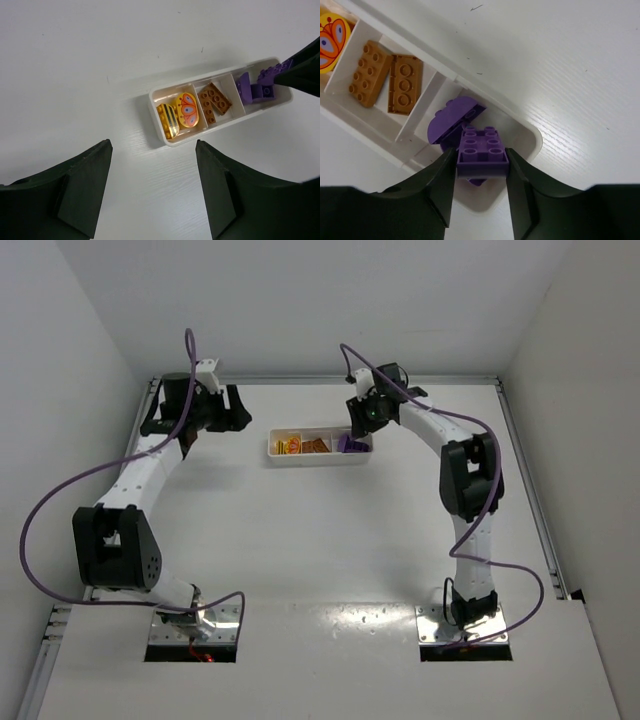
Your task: Sort the legos into containers by color
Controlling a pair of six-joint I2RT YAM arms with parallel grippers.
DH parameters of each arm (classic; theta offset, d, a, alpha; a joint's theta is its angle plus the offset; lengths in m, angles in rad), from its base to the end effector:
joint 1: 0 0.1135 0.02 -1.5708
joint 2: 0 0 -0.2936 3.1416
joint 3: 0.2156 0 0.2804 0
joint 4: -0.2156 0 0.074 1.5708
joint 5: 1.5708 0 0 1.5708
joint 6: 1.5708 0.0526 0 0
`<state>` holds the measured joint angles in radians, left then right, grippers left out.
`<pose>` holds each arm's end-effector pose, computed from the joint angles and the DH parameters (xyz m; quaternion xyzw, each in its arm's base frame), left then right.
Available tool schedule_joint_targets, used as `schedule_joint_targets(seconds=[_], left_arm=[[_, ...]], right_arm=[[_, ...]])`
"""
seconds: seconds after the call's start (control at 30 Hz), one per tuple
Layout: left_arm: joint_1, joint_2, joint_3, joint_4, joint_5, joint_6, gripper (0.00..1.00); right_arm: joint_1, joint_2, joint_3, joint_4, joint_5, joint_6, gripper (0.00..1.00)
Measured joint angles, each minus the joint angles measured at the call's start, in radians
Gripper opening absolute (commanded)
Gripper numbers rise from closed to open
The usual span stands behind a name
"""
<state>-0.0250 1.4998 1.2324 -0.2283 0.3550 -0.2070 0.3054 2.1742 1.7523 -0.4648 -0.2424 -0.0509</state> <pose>0.3871 -0.0280 0.3332 0.0132 0.8502 -0.2090 0.4830 0.5113 0.1744 0.2009 -0.2056 0.9132 0.1552 0.3158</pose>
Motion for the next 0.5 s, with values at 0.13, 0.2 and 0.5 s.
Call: schedule_joint_targets(seconds=[0.13, 0.2, 0.5], left_arm=[[0.007, 0.02, 0.0, 0.0, 0.004, -0.015, 0.74], [0.014, 0.03, 0.0, -0.003, 0.005, -0.016, 0.74], [0.026, 0.038, -0.002, -0.006, 0.064, 0.001, 0.75]], right_arm=[[0.015, 0.0, 0.005, 0.002, 0.05, 0.004, 0.52], [0.023, 0.0, 0.005, 0.005, 0.065, 0.007, 0.59], [0.036, -0.14, -0.099, 0.002, 0.102, 0.041, 0.77]])
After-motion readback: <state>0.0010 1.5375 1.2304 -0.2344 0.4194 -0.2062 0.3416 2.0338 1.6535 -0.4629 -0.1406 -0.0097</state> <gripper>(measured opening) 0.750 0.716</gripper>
